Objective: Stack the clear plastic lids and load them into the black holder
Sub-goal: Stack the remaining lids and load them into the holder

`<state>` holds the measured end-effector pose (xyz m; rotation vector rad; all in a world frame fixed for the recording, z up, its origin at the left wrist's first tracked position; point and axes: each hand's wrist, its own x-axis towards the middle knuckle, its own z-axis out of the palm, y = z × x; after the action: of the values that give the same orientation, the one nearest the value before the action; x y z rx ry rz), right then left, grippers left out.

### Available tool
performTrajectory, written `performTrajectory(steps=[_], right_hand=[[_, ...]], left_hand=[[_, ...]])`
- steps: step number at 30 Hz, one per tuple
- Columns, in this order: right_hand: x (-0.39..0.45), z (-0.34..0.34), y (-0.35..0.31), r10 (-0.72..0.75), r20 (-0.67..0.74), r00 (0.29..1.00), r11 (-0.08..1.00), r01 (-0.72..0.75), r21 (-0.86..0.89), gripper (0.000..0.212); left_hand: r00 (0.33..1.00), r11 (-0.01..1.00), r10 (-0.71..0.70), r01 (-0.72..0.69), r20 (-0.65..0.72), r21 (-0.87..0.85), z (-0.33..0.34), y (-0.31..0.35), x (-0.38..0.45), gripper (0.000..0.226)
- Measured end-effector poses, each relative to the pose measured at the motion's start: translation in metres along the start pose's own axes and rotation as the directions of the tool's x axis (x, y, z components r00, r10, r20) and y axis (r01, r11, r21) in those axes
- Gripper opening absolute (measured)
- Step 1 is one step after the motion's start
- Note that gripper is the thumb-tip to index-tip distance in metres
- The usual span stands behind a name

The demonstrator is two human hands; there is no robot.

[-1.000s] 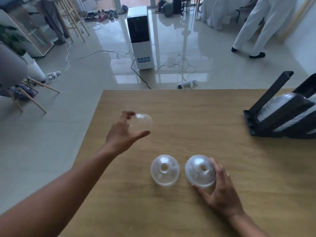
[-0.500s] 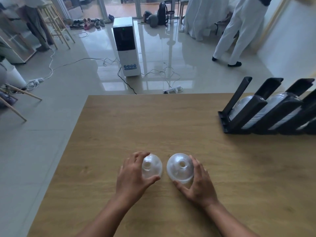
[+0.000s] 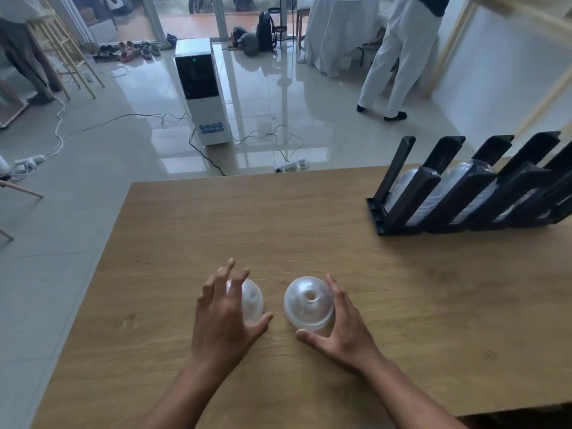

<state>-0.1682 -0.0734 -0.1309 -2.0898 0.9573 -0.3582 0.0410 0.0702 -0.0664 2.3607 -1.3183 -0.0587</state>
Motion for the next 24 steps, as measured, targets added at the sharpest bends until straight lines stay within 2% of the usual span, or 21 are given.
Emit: performTrajectory(steps=[1,3,6,10,14,18,24], right_hand=[[-0.002,-0.004,0.0,0.02,0.0,1.0,1.0,-0.02,0.017,0.129],[-0.006,-0.014,0.0,0.079,-0.038,0.996,0.992,-0.075,0.097,0.112],[-0.002,-0.034,-0.004,0.276,-0.086,0.957,0.938,-0.249,0.242,0.084],[0.016,-0.051,-0.017,0.491,0.153,0.858,0.796,-0.513,0.323,0.064],[0.027,-0.054,-0.029,0.521,0.325,0.789,0.719,-0.611,0.332,0.055],[0.03,-0.056,-0.034,0.509,0.405,0.759,0.678,-0.644,0.354,0.038],[0.022,-0.068,-0.04,0.471,0.506,0.723,0.584,-0.685,0.435,0.032]], left_hand=[[0.998,0.996,0.068,-0.069,-0.018,-0.051,0.002,0.009,0.0,0.095],[0.992,0.975,0.124,-0.115,0.037,-0.189,0.011,0.029,-0.001,0.09],[0.976,0.947,0.07,-0.001,0.206,-0.32,0.028,0.05,0.0,0.095],[0.943,0.944,0.03,0.083,0.333,-0.32,0.044,0.058,0.005,0.093],[0.928,0.968,-0.02,0.111,0.373,-0.225,0.057,0.059,0.004,0.092],[0.941,0.955,-0.041,0.136,0.337,-0.264,0.066,0.057,0.001,0.099],[0.955,0.968,-0.007,0.081,0.296,-0.239,0.075,0.056,-0.004,0.11]])
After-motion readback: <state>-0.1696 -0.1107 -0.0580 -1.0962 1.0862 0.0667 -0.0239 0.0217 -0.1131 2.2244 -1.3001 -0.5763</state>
